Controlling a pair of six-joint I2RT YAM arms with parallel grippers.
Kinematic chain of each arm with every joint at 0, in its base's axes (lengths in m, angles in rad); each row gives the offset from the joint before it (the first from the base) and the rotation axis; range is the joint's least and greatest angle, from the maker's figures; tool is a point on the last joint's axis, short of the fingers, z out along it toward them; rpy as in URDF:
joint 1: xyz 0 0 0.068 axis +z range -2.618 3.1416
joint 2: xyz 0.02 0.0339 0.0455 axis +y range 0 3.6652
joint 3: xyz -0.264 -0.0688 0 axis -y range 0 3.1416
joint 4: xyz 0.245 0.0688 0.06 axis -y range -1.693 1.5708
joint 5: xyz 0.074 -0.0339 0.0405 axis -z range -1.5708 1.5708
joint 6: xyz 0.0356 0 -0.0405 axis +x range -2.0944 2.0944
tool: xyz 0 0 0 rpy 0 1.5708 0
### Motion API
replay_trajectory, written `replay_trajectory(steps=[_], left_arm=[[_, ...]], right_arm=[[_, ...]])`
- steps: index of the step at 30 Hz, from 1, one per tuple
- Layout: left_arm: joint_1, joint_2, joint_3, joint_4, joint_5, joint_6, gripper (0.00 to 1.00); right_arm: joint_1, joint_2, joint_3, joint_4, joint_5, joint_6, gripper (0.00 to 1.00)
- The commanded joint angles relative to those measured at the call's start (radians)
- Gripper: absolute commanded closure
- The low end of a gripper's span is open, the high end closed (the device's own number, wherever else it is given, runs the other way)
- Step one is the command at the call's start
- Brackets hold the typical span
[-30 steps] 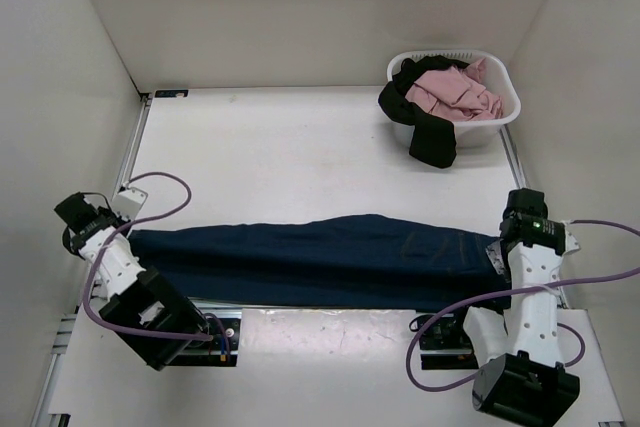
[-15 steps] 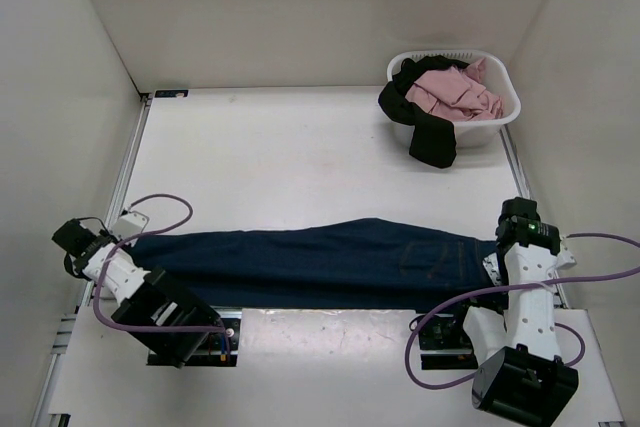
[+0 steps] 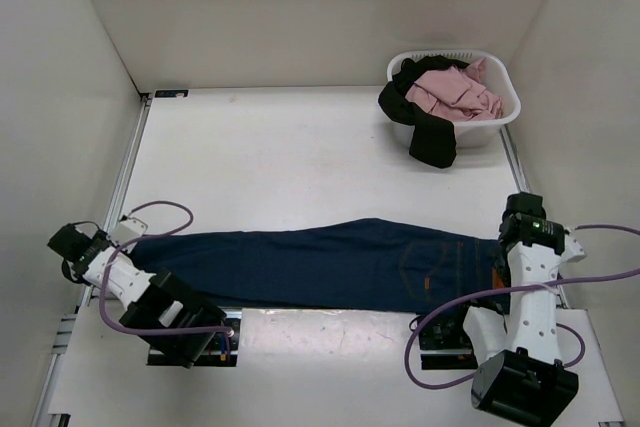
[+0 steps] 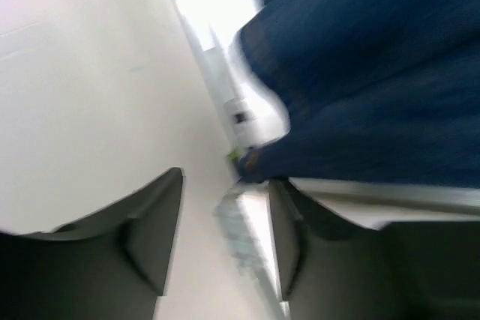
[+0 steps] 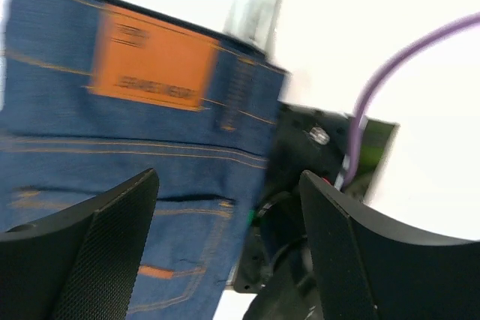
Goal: Fold and stack the trousers
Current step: Fold the trousers
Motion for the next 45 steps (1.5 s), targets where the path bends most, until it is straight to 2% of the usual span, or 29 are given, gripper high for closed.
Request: replay_trajectory(steps=[1, 3, 8, 9, 11, 13, 18, 20, 23, 25, 27, 29, 30, 33, 37, 41, 45], left_arm=[[0.033, -0.012, 0.135, -0.051, 0.032, 0.006, 0.37], [0.045, 0.008, 0.226, -0.093, 0.064, -0.012, 0.37], [0.045, 0.017, 0.401, -0.307, 0.161, 0.002, 0.36], [0.045, 0.017, 0.422, -0.399, 0.181, 0.017, 0.3], [0.045, 0.017, 0.436, -0.461, 0.243, 0.054, 0.22], [0.009, 0.007, 0.407, -0.483, 0.273, 0.028, 0.2], [-0.056, -0.049, 0.155, -0.463, 0.251, 0.075, 0.28], [-0.082, -0.062, 0.049, -0.35, 0.212, 0.056, 0.28], [-0.122, -0.044, -0.007, -0.21, 0.185, -0.057, 0.26], [-0.158, -0.014, -0.007, -0.101, 0.156, -0.133, 0.26], [-0.25, 0.066, 0.007, -0.056, 0.087, -0.248, 0.26], [-0.327, 0.14, 0.018, 0.002, 0.017, -0.362, 0.28], [-0.397, 0.222, 0.037, 0.019, -0.049, -0.4, 0.3], [-0.506, 0.346, 0.114, 0.045, -0.123, -0.541, 0.31], [-0.603, 0.401, 0.198, 0.077, -0.151, -0.647, 0.32], [-0.666, 0.445, 0.323, 0.056, -0.175, -0.737, 0.32], [-0.677, 0.427, 0.441, -0.076, -0.152, -0.811, 0.25]], right_arm=[[-0.006, -0.014, 0.107, 0.113, -0.035, -0.135, 0.22], [-0.006, 0.025, 0.139, 0.159, -0.119, -0.208, 0.24], [0.089, 0.118, 0.153, 0.182, -0.141, -0.217, 0.27], [0.14, 0.142, 0.14, 0.192, -0.132, -0.191, 0.29], [0.213, 0.161, 0.1, 0.201, -0.121, -0.154, 0.31], [0.257, 0.175, 0.033, 0.215, -0.121, -0.084, 0.36], [0.304, 0.233, -0.124, 0.33, -0.211, 0.017, 0.57], [0.304, 0.28, -0.176, 0.377, -0.221, 0.036, 0.61], [0.304, 0.383, -0.176, 0.417, -0.181, 0.048, 0.7], [0.304, 0.452, -0.137, 0.44, -0.165, 0.028, 0.74], [0.304, 0.571, -0.066, 0.452, -0.141, 0.018, 0.75], [0.304, 0.686, -0.013, 0.452, -0.121, 0.018, 0.82], [0.304, 0.717, 0.038, 0.452, -0.112, 0.018, 0.85], [0.304, 0.793, 0.136, 0.48, -0.102, 0.008, 0.86], [0.304, 0.858, 0.262, 0.532, -0.079, -0.013, 0.87], [0.295, 0.946, 0.418, 0.523, -0.041, -0.093, 0.87], [0.295, 0.954, 0.505, 0.511, -0.053, -0.185, 0.87]])
